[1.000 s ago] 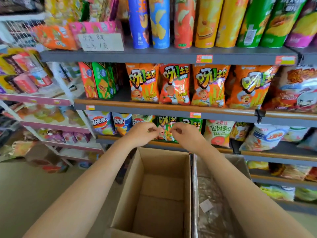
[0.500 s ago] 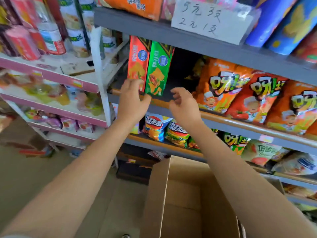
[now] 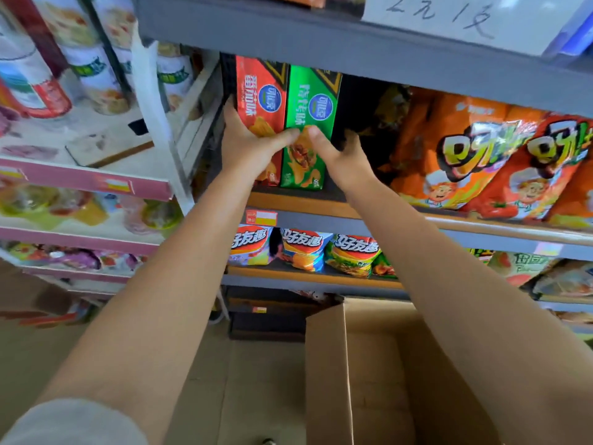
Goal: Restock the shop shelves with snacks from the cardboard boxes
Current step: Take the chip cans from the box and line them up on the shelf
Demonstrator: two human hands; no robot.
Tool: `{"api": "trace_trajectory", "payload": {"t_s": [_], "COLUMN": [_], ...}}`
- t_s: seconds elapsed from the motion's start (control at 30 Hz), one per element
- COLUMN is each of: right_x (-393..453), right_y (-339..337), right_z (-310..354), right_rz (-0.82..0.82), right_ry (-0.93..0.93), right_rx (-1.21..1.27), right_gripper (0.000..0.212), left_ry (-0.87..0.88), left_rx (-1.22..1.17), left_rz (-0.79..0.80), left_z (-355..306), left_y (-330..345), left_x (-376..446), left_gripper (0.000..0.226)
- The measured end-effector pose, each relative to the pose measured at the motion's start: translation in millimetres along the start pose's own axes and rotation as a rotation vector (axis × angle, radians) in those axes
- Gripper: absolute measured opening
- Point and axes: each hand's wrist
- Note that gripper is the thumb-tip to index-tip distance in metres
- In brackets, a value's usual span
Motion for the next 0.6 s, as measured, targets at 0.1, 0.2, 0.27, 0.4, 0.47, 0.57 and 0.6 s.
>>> {"api": "trace_trajectory", "payload": {"t_s": [0.1,0.2,0.27,0.4,0.47,0.57,0.6], "right_x": [10,17,20,23,23,25,26], "right_y": [8,14,17,15,14,15,16], "right_z": [-1,-3,-4,-6,-5,-7,-7], "right_rz": [0.019,0.040,0.037,0.046,0.047,0.055,0.077], "right_ry": [0.001,-0.029,-0.043,-0.054,-0.047,-0.035,-0.047], "right_rx": [0.059,0.103,0.106,0.110,0.130,0.189,0.197], "right_gripper": [0.100,0.076,0.070,0.067,0.071,0.081,0.077], "left_ry": [-0.004,0.001,0.000,0.001,-0.003,0.027,0.023], "left_rx": [-0.016,-0.042,-0.032,-0.090,-0.141,-0.191,-0.185], "left_rz": [-0.007,0.018,0.054,0.099,0.136,0.203,0.234], "left_z": [4,8,10,8,8,6,6], "left_y": [1,2,1,-5,-8,-9,-8], "left_x": [6,9,12,15,16,20,21], "left_gripper": [0.106,0.093,0.089,0.085,0.078,0.077,0.076]}}
Point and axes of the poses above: each hand's wrist, its own x-axis towards the middle knuckle, its own y-axis out of the palm, z = x × y, and after that the axes turned 7 degrees about -y, right-handed
